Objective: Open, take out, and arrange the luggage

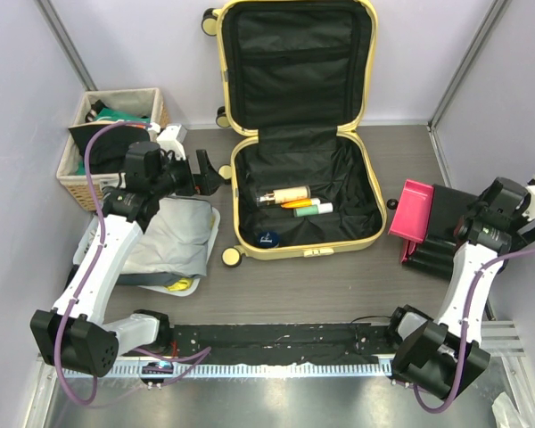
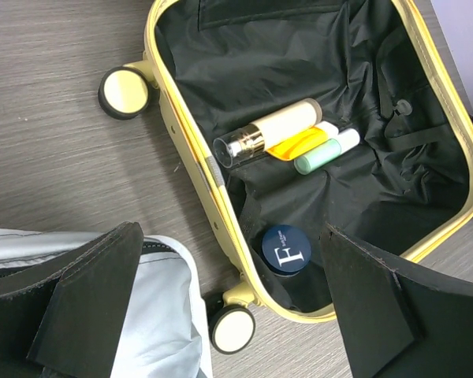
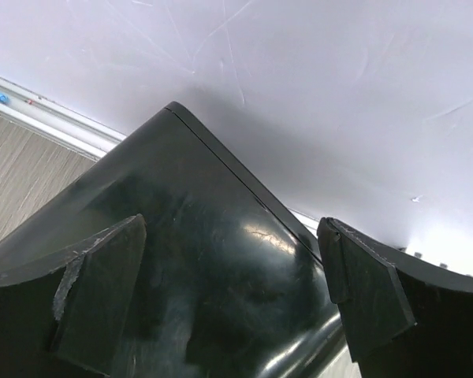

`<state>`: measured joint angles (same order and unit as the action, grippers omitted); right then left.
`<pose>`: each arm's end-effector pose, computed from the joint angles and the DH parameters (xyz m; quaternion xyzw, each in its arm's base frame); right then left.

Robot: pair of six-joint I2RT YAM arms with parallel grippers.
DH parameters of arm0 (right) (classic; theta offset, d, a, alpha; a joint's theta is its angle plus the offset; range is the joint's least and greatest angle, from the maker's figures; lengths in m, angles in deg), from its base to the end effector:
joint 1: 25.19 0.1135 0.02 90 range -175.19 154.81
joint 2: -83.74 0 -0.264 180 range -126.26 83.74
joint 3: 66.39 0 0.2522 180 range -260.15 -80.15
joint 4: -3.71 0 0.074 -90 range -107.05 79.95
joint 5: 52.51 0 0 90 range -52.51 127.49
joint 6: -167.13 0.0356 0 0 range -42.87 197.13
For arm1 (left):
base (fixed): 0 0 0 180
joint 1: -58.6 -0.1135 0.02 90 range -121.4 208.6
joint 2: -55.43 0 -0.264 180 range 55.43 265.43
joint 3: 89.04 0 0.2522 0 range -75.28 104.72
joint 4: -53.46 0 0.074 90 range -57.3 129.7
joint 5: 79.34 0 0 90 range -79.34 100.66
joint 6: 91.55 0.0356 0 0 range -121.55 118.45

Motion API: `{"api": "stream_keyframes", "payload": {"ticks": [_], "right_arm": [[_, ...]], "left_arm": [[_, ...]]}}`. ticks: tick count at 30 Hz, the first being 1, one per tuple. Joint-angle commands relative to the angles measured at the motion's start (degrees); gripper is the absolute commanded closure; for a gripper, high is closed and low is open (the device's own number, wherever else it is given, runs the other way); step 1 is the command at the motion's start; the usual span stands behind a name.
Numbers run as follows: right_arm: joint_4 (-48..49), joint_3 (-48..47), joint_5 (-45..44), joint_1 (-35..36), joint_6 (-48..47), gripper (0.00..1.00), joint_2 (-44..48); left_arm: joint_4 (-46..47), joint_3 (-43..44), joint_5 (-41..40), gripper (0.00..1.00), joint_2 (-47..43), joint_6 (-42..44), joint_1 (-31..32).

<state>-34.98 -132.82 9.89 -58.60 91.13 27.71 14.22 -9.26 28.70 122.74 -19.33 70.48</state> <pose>0.1691 -0.1313 0.3279 0.4472 0.7142 -0.2858 0.4564 0.2529 -0.0645 0.3629 0.0388 0.8442 -0.2616 0.4663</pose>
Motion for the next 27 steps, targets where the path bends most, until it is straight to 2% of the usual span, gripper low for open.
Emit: {"api": "stream_keyframes", "payload": {"ticks": [1, 9, 14, 20, 27], "right_arm": [[9.01, 3.18, -1.41, -0.69, 0.32, 0.00, 0.93], [13.66, 10.38, 2.36, -0.69, 3.49, 0.00, 0.14], [15.61, 13.10, 12.02, -0.69, 9.72, 0.00, -3.11], [24.39, 17.85, 23.53, -0.61, 18.15, 0.05, -4.17], [31.59, 18.91, 26.45, 1.93, 20.19, 0.08, -8.56]], "left_arm": [[2.89, -0.10, 1.03, 0.00, -1.48, -0.24, -0.10], [2.97, -0.36, 0.33, 0.00, -1.30, 0.11, -0.10], [2.97, -0.45, 0.06, 0.00, -1.13, 0.11, -0.10], [3.15, -0.63, 0.33, 0.00, -0.42, -0.15, -0.10], [6.31, -2.12, 4.63, 0.00, 2.30, -3.66, 0.33]]}}
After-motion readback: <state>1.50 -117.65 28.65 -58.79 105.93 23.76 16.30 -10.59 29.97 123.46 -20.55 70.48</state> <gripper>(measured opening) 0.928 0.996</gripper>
